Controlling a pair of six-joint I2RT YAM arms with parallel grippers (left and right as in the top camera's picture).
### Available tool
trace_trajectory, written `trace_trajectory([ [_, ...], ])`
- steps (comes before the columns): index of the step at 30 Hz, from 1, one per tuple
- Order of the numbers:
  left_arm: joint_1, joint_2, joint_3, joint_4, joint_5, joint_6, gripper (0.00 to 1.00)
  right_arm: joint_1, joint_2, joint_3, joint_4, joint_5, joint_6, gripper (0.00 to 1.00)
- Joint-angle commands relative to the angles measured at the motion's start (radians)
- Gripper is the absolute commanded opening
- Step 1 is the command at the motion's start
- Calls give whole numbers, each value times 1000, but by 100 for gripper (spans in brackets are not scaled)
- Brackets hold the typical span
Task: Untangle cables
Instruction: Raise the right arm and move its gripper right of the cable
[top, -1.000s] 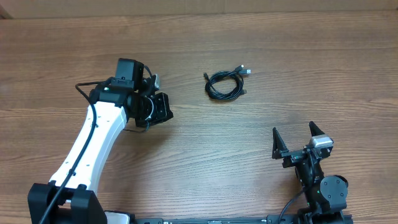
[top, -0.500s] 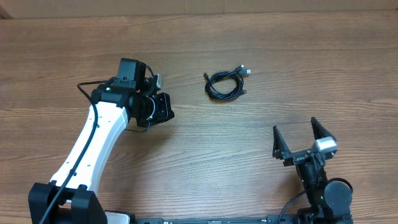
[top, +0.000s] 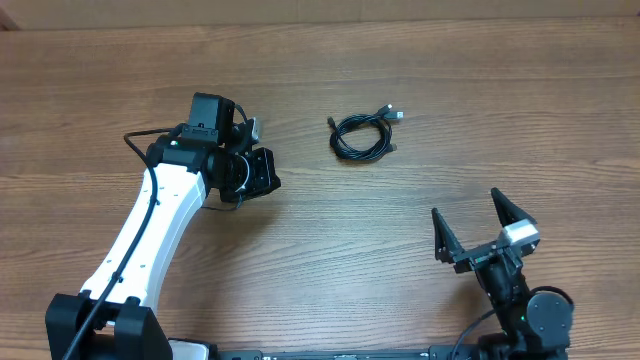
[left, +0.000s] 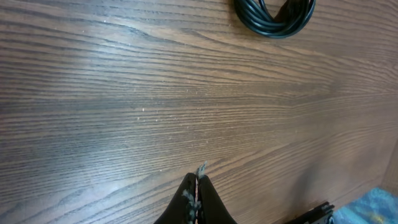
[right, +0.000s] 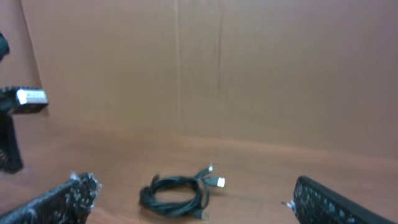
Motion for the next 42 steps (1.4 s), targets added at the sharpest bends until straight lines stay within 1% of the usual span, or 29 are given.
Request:
trace_trajectory([
  [1, -7, 8, 21, 10, -11, -10, 4, 2, 42, 166, -41, 2, 2, 100],
  [4, -7, 8, 21, 15, -34, -11, 5, 2, 138, 287, -106, 2, 4, 100],
  [7, -7, 8, 21, 12, -32, -11, 4, 2, 279, 440, -208, -10, 14, 100],
  [13, -7, 8, 21, -8, -32, -11, 4, 2, 605, 780, -475, -47, 37, 100],
  [17, -7, 8, 21, -11, -33, -11, 4, 2, 789, 964, -642, -50, 37, 100],
  [18, -7, 8, 21, -11, -33, -11, 4, 2, 817, 985, -653, -51, 37, 100],
  [20, -7, 8, 21, -11, -32, -11, 8, 2, 877, 1009, -657, -53, 62, 100],
  [23, -7, 8, 21, -11, -33, -11, 13, 2, 946, 1009, -659, -54, 89, 100],
  [25, -7, 8, 21, -11, -32, -14, 14, 2, 989, 1009, -658, -54, 89, 100],
  [28, -8, 8, 21, -11, -32, -14, 20, 2, 1056, 1009, -658, -55, 93, 100],
  [29, -8, 8, 21, -11, -32, -14, 25, 2, 1077, 1009, -658, -62, 93, 100],
  [30, -8, 8, 21, -11, -32, -14, 31, 2, 1099, 1009, -658, -77, 93, 100],
  [31, -8, 8, 21, -11, -32, -14, 40, 2, 1120, 1009, -658, -108, 93, 100],
  [33, -8, 8, 21, -11, -32, -14, 54, 2, 1163, 1009, -667, -227, 93, 100],
  [35, -10, 8, 21, -11, -32, -14, 72, 2, 1199, 1009, -689, -347, 93, 100],
  [37, -10, 8, 21, -11, -32, -14, 92, 2, 1231, 1009, -694, -422, 93, 100],
  [38, -10, 8, 21, -11, -32, -14, 100, 2, 1246, 1009, -689, -446, 93, 100],
  [40, -10, 8, 21, -11, -32, -14, 100, 2, 1273, 1009, -678, -484, 93, 100],
  [41, -10, 8, 21, -11, -33, -14, 100, 2, 1285, 1009, -674, -500, 93, 93],
  [42, -10, 8, 21, -11, -33, -14, 99, 2, 1299, 1009, -668, -507, 93, 76],
])
